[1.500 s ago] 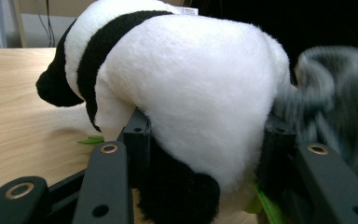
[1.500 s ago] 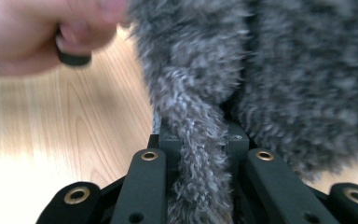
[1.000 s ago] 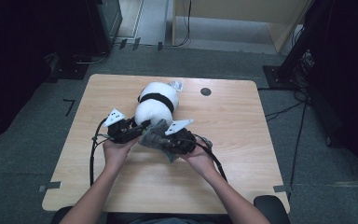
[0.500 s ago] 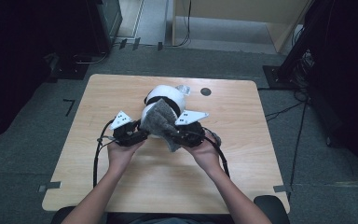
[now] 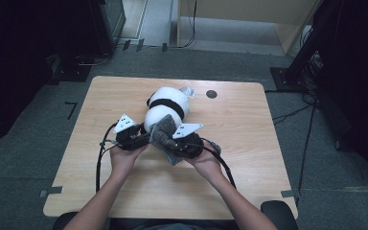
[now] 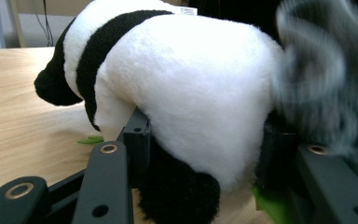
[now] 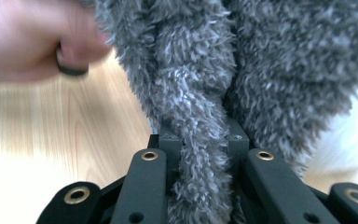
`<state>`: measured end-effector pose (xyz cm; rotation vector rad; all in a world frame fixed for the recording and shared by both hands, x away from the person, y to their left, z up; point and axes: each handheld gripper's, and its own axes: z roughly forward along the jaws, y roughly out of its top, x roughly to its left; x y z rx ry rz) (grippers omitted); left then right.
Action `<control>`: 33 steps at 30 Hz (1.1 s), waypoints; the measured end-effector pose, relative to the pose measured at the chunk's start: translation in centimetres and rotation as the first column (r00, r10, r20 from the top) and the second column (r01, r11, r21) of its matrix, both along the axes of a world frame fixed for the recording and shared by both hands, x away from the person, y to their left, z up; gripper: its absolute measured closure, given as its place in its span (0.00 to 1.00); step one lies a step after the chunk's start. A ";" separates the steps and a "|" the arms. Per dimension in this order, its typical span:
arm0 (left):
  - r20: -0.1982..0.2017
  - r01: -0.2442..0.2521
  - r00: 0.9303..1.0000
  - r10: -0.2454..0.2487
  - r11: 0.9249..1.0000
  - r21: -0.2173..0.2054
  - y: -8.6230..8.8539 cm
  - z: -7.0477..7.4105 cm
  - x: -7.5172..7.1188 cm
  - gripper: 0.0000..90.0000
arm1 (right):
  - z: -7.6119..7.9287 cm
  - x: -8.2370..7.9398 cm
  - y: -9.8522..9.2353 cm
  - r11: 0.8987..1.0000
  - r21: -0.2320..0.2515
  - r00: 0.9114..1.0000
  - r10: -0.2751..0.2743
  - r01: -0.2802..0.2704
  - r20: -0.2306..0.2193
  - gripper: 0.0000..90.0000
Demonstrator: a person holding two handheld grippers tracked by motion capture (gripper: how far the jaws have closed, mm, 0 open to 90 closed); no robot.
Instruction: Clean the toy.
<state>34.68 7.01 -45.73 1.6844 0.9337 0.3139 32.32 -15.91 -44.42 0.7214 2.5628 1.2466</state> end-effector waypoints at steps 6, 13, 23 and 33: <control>-0.004 -0.011 1.000 0.011 0.999 -0.034 1.0 0.3 0.2 0.55 | -1.7 0.2 0.0 0.997 -0.082 0.999 0.002 -0.006 -0.045 0.85; 0.013 -0.013 1.000 0.014 1.000 -0.027 1.9 0.6 0.2 0.55 | -2.7 0.2 -1.4 0.992 -0.128 0.999 -0.020 0.014 -0.048 0.85; 0.042 -0.060 0.997 0.060 0.998 -0.009 3.6 1.0 0.7 0.55 | -1.7 1.4 -5.2 0.993 -0.043 0.991 -0.115 0.112 -0.070 0.84; 0.060 -0.112 0.992 0.111 0.994 0.015 5.7 0.8 1.3 0.55 | -0.9 2.6 -8.8 0.972 0.002 0.971 -0.233 0.234 -0.055 0.84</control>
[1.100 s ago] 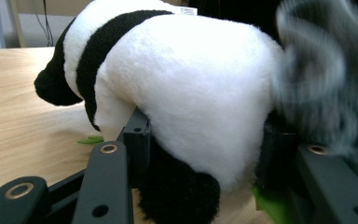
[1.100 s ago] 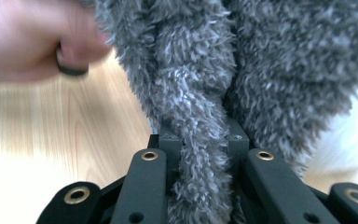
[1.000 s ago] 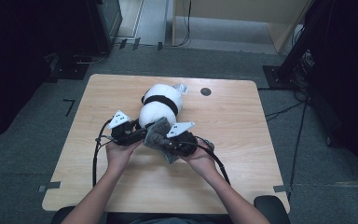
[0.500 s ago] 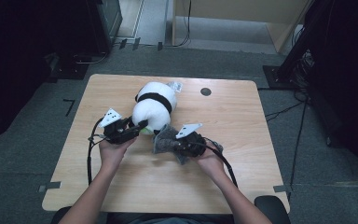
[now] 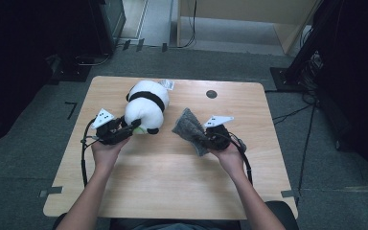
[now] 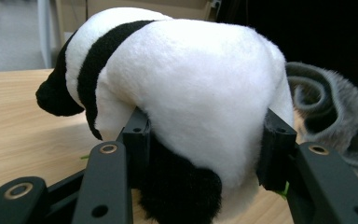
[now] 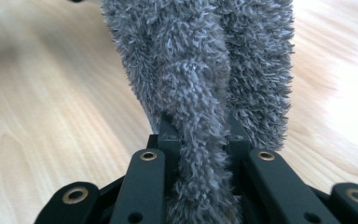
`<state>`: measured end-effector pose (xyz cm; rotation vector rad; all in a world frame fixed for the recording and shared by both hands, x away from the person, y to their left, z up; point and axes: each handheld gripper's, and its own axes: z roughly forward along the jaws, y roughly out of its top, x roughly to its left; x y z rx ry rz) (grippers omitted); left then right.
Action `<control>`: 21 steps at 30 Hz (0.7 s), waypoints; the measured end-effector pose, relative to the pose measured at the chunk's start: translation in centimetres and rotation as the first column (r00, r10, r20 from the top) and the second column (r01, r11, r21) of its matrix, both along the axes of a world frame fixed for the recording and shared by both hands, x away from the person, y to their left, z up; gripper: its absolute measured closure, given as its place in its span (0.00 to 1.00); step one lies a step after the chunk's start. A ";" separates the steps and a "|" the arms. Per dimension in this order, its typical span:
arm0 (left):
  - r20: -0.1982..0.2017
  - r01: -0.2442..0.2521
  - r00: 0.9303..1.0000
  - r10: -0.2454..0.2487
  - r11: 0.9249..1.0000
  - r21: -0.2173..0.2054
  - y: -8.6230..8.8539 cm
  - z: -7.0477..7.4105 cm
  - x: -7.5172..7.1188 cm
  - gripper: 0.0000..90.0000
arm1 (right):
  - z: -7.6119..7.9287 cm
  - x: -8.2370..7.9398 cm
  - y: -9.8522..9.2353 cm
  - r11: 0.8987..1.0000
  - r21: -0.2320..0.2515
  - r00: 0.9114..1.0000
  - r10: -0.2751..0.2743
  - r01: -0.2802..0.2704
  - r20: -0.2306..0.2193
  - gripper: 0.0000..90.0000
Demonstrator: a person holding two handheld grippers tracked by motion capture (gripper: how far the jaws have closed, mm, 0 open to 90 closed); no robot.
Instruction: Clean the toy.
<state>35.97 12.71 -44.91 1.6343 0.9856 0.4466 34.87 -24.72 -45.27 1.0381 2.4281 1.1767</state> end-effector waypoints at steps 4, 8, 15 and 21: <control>-0.001 -0.018 1.000 0.018 1.000 0.011 0.9 -0.2 0.2 0.55 | 0.1 0.5 -1.6 0.999 0.011 0.999 -0.050 0.050 0.003 0.84; -0.007 -0.023 1.000 0.023 1.000 0.013 1.6 -0.2 0.5 0.55 | 0.1 1.0 -3.0 0.996 0.014 0.996 -0.088 0.088 0.007 0.84; -0.032 -0.029 0.999 0.030 0.999 0.023 3.0 -0.6 1.0 0.55 | -0.4 1.6 -5.0 0.990 0.015 0.990 -0.143 0.142 0.017 0.83; -0.059 -0.041 0.997 0.045 0.996 0.075 3.7 -1.6 1.7 0.54 | -1.1 2.4 -6.8 0.980 0.018 0.980 -0.199 0.199 0.004 0.83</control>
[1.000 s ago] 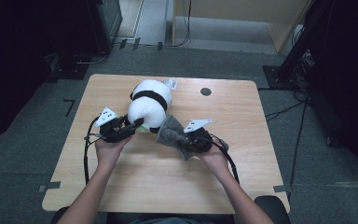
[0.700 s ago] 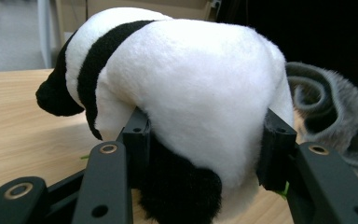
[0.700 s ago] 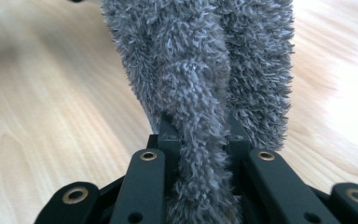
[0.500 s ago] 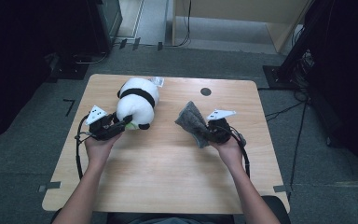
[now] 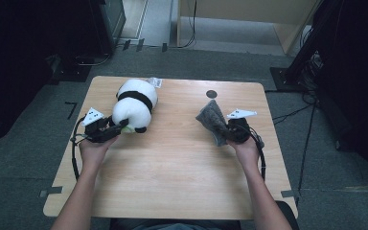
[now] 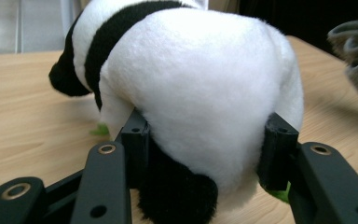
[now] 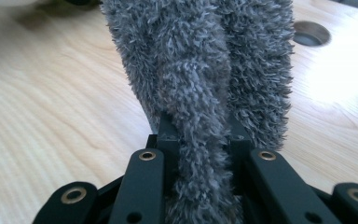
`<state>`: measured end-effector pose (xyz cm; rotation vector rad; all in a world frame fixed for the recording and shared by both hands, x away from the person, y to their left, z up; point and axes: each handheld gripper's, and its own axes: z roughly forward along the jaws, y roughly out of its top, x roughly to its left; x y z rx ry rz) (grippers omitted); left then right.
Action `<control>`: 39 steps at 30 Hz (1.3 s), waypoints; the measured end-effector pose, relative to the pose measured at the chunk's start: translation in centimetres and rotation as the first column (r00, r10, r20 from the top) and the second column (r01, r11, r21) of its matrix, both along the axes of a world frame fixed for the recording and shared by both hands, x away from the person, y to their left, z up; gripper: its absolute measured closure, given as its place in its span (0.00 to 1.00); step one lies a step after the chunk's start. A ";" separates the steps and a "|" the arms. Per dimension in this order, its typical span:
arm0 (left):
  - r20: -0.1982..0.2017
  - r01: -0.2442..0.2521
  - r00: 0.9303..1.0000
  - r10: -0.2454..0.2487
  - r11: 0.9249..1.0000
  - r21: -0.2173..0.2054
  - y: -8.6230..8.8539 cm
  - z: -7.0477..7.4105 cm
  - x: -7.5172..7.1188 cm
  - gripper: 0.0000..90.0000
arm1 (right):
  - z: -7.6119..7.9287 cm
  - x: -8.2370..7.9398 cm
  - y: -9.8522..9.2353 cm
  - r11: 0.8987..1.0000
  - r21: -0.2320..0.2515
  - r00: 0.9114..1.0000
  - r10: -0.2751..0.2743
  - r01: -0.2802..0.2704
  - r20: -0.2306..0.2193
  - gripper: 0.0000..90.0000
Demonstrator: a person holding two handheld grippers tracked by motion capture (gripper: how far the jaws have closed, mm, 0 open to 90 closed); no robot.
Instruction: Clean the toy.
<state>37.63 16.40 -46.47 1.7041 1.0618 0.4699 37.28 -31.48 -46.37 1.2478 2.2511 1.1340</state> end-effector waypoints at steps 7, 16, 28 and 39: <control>-0.040 -0.016 0.999 0.017 1.000 0.023 1.0 -1.2 0.9 0.52 | -1.3 1.1 -1.8 0.997 -0.012 0.997 -0.074 0.074 -0.027 0.83; -0.108 0.009 0.994 -0.006 0.999 0.033 1.2 -2.1 1.5 0.39 | -3.2 2.2 -2.9 0.991 -0.032 0.990 -0.128 0.127 -0.050 0.81; -0.156 0.044 0.987 -0.036 0.998 0.051 2.1 -2.0 1.2 0.19 | -3.5 2.4 -3.4 0.991 0.019 0.988 -0.130 0.132 -0.084 0.51; -0.129 0.064 0.990 -0.053 0.994 0.091 2.1 0.6 -0.8 0.20 | -2.0 1.8 -3.1 0.987 0.061 0.988 -0.143 0.147 -0.053 0.36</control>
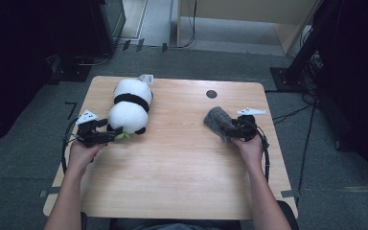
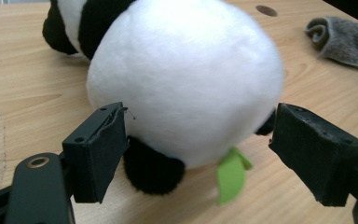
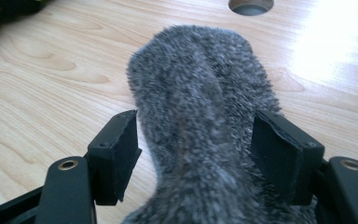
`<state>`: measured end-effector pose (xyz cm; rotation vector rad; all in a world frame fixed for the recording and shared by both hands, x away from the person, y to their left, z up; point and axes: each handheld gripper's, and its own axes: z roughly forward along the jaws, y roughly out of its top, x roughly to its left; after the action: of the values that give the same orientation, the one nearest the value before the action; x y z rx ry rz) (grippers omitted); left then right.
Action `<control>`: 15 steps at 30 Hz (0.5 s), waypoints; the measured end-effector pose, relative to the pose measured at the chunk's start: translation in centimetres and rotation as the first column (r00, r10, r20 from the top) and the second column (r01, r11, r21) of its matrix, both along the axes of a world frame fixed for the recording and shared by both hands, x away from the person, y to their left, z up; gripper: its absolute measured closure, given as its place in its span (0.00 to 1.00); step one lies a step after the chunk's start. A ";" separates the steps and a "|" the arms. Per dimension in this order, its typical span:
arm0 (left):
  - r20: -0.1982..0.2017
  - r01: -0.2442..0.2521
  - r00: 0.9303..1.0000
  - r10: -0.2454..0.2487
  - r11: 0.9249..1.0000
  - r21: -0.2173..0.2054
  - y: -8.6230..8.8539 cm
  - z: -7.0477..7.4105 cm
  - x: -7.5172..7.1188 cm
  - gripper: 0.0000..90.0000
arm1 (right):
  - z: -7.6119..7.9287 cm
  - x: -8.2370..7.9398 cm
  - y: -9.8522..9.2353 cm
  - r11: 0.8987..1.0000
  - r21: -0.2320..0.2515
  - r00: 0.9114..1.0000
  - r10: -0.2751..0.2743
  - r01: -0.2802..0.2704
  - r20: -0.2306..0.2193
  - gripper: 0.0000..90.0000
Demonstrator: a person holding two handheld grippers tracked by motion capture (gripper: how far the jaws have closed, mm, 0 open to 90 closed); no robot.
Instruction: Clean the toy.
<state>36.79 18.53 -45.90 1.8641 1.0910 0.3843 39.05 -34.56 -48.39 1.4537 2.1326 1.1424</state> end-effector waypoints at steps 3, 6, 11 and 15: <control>-0.001 0.010 1.000 -0.010 1.000 0.015 -0.4 0.3 -0.5 0.20 | 0.4 -0.2 0.3 1.000 -0.007 1.000 0.010 -0.010 0.013 0.36; 0.011 0.053 0.999 -0.053 0.998 0.019 -1.5 1.1 -1.4 0.20 | 1.4 -0.9 1.0 1.000 -0.002 0.999 0.030 -0.030 0.044 0.37; 0.031 0.105 0.994 -0.105 0.994 -0.004 -3.4 1.6 -2.3 0.20 | 2.1 -1.9 2.5 0.997 -0.004 0.996 0.078 -0.078 0.049 0.38; 0.040 0.147 0.988 -0.147 0.989 0.012 -4.8 1.4 -2.7 0.20 | 2.2 -2.9 4.4 0.990 -0.013 0.988 0.139 -0.138 0.069 0.41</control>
<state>34.05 13.70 -44.49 1.9229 0.9198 0.3404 36.14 -30.19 -46.24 1.2593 2.2156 1.2128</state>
